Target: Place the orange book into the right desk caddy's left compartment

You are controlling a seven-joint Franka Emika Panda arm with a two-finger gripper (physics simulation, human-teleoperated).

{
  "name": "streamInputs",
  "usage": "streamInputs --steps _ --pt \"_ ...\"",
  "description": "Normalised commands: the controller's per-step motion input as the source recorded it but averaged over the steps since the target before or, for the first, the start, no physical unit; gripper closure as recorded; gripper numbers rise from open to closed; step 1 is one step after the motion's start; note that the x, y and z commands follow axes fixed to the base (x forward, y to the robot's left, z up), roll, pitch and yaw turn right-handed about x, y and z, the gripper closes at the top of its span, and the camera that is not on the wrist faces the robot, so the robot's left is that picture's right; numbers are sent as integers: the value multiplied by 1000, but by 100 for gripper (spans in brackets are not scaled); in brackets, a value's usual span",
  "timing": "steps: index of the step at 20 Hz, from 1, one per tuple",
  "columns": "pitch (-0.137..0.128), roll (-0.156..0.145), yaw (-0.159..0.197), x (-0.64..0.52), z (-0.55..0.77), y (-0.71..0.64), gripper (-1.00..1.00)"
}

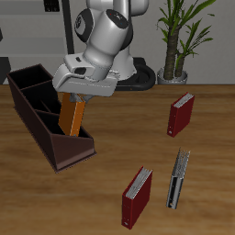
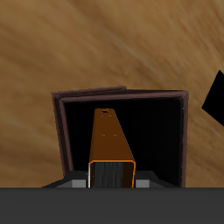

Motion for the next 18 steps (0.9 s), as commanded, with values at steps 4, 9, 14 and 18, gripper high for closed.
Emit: streamInputs --steps 4,9,14,18 --pt "31 -10 -14 143 -156 -99 100" --pt "27 -20 -13 123 -154 -90 100" --pt "17 -37 -42 59 -46 -47 -100" --pt "3 31 0 45 -32 16 -100"
